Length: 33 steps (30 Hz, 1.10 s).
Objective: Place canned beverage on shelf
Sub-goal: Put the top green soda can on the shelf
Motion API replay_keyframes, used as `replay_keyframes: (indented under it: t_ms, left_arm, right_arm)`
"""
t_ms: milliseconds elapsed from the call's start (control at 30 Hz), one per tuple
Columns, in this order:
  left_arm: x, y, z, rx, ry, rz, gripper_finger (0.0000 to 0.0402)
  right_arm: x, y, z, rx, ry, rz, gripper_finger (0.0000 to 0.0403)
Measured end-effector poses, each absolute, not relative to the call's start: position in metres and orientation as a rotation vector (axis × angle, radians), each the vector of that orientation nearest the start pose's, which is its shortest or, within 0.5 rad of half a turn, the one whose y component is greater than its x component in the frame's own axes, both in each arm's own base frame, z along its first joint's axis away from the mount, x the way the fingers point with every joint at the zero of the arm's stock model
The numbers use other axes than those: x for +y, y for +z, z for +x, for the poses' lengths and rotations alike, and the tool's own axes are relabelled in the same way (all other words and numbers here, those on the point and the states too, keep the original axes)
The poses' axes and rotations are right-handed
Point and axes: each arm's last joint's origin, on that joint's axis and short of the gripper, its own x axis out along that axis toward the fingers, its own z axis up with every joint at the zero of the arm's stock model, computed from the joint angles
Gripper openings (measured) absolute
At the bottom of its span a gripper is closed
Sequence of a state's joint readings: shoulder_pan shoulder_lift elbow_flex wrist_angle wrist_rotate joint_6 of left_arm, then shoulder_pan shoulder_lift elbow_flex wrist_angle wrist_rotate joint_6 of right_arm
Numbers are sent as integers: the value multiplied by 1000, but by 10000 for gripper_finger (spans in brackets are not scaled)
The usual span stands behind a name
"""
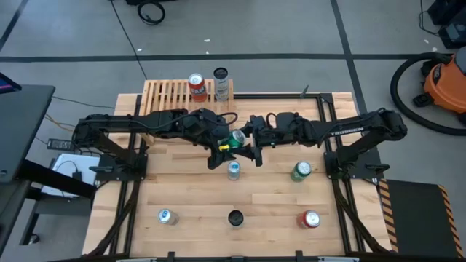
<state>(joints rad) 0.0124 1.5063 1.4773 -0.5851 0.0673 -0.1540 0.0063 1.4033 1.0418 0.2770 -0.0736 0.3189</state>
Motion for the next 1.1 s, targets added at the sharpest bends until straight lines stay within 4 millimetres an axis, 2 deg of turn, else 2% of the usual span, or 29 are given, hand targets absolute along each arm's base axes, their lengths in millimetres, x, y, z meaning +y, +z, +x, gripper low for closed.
replay_keyframes:
  t_ms: [400,500,633,700,933,1100]
  left_arm:
    - [1,360,326,669,-2,-163,314]
    - [1,360,326,667,-7,-148,311]
    - [1,359,325,681,-22,-128,311]
    - [1,358,325,686,-26,-123,311]
    - [2,360,325,666,-9,-94,311]
    - [2,367,316,657,13,-83,311]
  right_arm:
    - [3,322,326,118,54,291,311]
    - [3,322,325,117,53,287,318]
    - [4,325,325,98,67,291,375]
    - [4,328,324,82,70,293,387]
    - [4,336,317,68,101,299,370]
    - [5,346,301,96,121,295,370]
